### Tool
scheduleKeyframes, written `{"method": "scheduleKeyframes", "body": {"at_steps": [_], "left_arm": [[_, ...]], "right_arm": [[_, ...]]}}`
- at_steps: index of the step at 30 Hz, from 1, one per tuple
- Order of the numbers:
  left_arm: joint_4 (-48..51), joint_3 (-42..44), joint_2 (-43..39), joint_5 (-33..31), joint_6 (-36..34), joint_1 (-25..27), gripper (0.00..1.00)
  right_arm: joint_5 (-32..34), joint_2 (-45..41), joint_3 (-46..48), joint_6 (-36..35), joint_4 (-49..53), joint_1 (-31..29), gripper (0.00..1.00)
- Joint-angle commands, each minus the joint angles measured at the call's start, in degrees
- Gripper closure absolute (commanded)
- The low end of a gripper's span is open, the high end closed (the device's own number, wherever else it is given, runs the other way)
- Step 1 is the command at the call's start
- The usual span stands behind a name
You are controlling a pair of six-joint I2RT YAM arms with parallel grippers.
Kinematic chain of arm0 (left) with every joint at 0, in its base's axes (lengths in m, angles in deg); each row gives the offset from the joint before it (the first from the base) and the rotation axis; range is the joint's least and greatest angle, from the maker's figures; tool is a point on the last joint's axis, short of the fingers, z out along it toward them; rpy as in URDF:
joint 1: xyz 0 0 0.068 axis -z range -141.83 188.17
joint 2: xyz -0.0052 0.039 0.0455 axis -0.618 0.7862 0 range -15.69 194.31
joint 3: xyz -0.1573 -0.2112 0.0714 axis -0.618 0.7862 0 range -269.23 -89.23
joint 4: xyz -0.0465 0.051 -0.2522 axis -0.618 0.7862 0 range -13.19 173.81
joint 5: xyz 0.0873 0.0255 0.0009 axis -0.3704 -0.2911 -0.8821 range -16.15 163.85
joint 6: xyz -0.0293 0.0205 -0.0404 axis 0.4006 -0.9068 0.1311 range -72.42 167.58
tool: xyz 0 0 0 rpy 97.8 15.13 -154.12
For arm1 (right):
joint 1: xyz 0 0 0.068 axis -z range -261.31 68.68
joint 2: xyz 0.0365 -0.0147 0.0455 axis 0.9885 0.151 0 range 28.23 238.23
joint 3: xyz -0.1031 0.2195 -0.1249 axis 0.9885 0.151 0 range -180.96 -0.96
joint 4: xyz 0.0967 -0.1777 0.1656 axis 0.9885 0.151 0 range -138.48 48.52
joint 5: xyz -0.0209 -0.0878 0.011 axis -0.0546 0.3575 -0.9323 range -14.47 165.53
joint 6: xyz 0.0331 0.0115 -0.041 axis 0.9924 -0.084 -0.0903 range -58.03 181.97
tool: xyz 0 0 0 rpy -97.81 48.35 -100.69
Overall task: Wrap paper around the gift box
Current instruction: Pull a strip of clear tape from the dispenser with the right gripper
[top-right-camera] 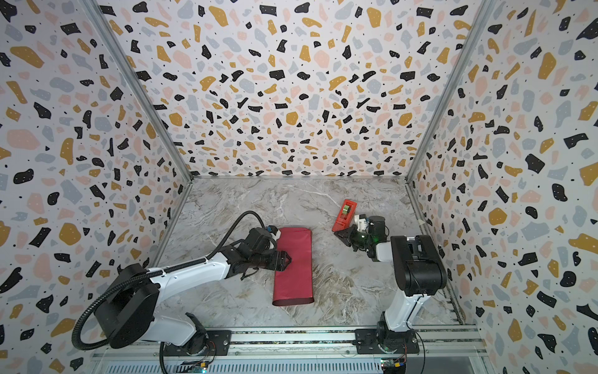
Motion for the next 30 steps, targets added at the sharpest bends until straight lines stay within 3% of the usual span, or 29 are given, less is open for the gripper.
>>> {"method": "scheduleKeyframes", "body": {"at_steps": [1, 11, 30], "left_arm": [[8.7, 3.1, 3.1, -4.8, -1.5, 0.2, 0.17], [8.4, 3.4, 3.1, -4.7, -1.4, 0.2, 0.17], [8.2, 3.5, 3.7, -4.6, -1.5, 0.2, 0.17]], "right_arm": [[0.4, 0.1, 0.8, -3.6, 6.1, -0.3, 1.0], [8.4, 1.8, -1.0, -12.4, 14.4, 1.3, 1.0], [16.1, 2.8, -6.8, -21.9, 26.0, 1.4, 1.0]]}}
